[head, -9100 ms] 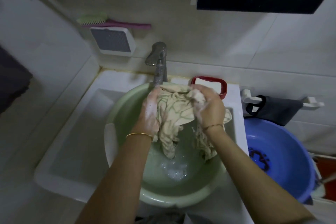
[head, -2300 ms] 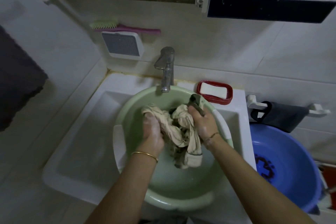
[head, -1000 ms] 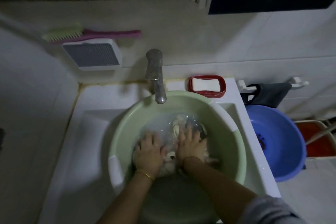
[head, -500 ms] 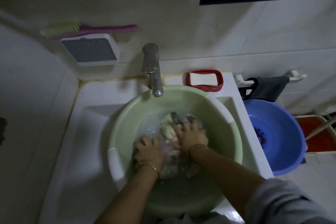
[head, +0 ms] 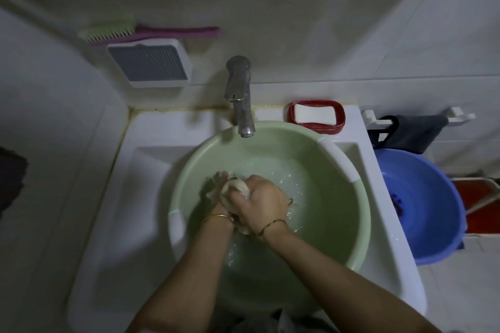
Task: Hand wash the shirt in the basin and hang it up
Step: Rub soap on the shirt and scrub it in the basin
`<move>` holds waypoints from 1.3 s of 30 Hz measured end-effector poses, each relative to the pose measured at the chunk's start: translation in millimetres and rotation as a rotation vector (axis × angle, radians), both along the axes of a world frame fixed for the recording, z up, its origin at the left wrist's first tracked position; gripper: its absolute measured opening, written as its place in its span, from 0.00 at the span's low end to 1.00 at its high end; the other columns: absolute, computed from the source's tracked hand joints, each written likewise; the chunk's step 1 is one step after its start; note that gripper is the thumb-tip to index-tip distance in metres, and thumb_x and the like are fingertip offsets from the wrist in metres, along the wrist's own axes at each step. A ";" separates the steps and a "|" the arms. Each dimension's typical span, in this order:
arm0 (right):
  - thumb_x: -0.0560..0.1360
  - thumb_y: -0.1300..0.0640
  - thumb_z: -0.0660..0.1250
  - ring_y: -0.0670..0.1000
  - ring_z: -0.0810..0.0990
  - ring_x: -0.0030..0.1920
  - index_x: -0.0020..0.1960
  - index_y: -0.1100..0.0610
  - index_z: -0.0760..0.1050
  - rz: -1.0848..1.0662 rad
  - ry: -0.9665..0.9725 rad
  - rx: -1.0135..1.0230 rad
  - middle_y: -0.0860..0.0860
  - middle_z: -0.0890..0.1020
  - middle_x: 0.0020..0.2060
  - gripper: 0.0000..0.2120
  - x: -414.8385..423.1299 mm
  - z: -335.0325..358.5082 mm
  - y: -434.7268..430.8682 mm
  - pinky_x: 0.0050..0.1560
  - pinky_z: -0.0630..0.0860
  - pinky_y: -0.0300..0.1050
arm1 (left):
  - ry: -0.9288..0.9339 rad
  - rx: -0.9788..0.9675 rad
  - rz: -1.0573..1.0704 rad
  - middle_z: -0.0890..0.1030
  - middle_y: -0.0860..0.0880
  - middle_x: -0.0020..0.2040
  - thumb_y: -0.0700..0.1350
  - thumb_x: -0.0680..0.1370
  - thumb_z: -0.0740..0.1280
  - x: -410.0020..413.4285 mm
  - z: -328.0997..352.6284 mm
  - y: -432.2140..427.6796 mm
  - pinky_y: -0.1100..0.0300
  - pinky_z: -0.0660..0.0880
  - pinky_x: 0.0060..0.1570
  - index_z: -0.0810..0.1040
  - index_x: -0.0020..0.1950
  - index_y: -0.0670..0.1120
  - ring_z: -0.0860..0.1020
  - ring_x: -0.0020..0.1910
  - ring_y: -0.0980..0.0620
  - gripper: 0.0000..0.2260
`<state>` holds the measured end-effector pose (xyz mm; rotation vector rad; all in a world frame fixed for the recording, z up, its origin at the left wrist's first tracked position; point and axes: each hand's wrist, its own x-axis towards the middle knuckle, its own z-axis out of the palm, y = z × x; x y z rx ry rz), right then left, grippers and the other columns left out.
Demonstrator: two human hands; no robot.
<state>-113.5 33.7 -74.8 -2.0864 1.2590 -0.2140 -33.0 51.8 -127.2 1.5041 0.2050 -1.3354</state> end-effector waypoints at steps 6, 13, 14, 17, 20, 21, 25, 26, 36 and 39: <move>0.76 0.45 0.61 0.59 0.79 0.49 0.48 0.58 0.77 -0.107 0.073 0.004 0.57 0.81 0.48 0.16 3.5 -23.5 -40.3 0.40 0.67 0.43 | 0.089 -0.033 0.001 0.75 0.48 0.25 0.51 0.82 0.55 -24.9 22.9 -10.6 0.66 0.72 0.25 0.71 0.35 0.46 0.76 0.26 0.53 0.18; 0.77 0.38 0.54 0.63 0.66 0.64 0.75 0.47 0.46 0.185 0.525 -0.226 0.58 0.54 0.74 0.31 -21.9 -68.8 -75.0 0.56 0.70 0.57 | -1.210 0.280 -0.577 0.72 0.39 0.64 0.60 0.73 0.60 11.8 -15.3 9.2 0.50 0.72 0.60 0.68 0.67 0.46 0.72 0.64 0.40 0.27; 0.77 0.35 0.51 0.65 0.62 0.67 0.76 0.45 0.38 0.235 0.593 -0.254 0.57 0.45 0.76 0.35 -26.1 -77.1 -73.3 0.59 0.67 0.61 | -1.207 0.337 -0.807 0.61 0.37 0.72 0.64 0.73 0.61 9.3 -17.4 17.8 0.48 0.65 0.67 0.56 0.75 0.49 0.62 0.71 0.38 0.35; 0.75 0.32 0.48 0.67 0.48 0.74 0.73 0.45 0.27 0.324 0.685 -0.184 0.57 0.33 0.75 0.40 -26.1 -97.3 -53.6 0.67 0.56 0.69 | -0.800 0.607 -1.416 0.47 0.40 0.76 0.68 0.68 0.64 9.7 -33.1 11.7 0.43 0.56 0.72 0.43 0.76 0.54 0.51 0.75 0.40 0.45; 0.75 0.32 0.51 0.68 0.44 0.74 0.75 0.49 0.32 0.583 0.737 -0.231 0.57 0.35 0.75 0.41 -20.1 -110.3 -39.3 0.68 0.50 0.72 | -0.455 0.846 -1.568 0.61 0.38 0.73 0.57 0.74 0.65 4.6 -36.4 7.5 0.45 0.60 0.71 0.54 0.74 0.47 0.63 0.71 0.41 0.35; 0.75 0.32 0.49 0.66 0.45 0.74 0.77 0.49 0.37 0.640 0.734 -0.244 0.56 0.37 0.76 0.38 -19.9 -111.7 -41.8 0.68 0.49 0.71 | -0.744 0.774 -1.530 0.58 0.39 0.75 0.56 0.76 0.63 -1.1 -43.3 15.9 0.48 0.58 0.71 0.53 0.75 0.45 0.60 0.73 0.41 0.34; 0.78 0.35 0.43 0.65 0.51 0.72 0.76 0.50 0.49 0.369 0.738 -0.229 0.56 0.49 0.76 0.31 -19.3 -105.7 -53.6 0.66 0.57 0.66 | -1.095 0.541 -1.264 0.58 0.41 0.74 0.58 0.77 0.60 -1.0 -49.6 33.0 0.52 0.57 0.71 0.52 0.76 0.44 0.58 0.73 0.41 0.34; 0.78 0.37 0.46 0.66 0.51 0.72 0.76 0.51 0.46 0.332 0.739 -0.222 0.58 0.48 0.76 0.31 -19.0 -104.6 -51.6 0.67 0.58 0.66 | -0.963 0.554 -1.175 0.60 0.40 0.74 0.57 0.76 0.63 0.7 -49.7 35.2 0.52 0.59 0.70 0.50 0.77 0.43 0.60 0.72 0.41 0.37; 0.78 0.54 0.59 0.60 0.75 0.55 0.66 0.53 0.68 -0.104 0.241 0.140 0.58 0.72 0.60 0.16 -7.6 -92.7 -50.5 0.53 0.74 0.51 | -0.028 0.012 -0.021 0.80 0.39 0.46 0.42 0.75 0.63 17.1 -43.3 12.9 0.53 0.78 0.45 0.80 0.46 0.41 0.79 0.42 0.43 0.07; 0.74 0.39 0.63 0.55 0.78 0.46 0.51 0.52 0.79 -0.068 0.061 0.110 0.52 0.78 0.49 0.18 -12.7 -55.8 -36.1 0.42 0.71 0.43 | 0.199 -0.084 0.200 0.81 0.39 0.48 0.57 0.76 0.59 12.9 -26.2 -1.8 0.53 0.76 0.51 0.80 0.51 0.42 0.79 0.45 0.42 0.20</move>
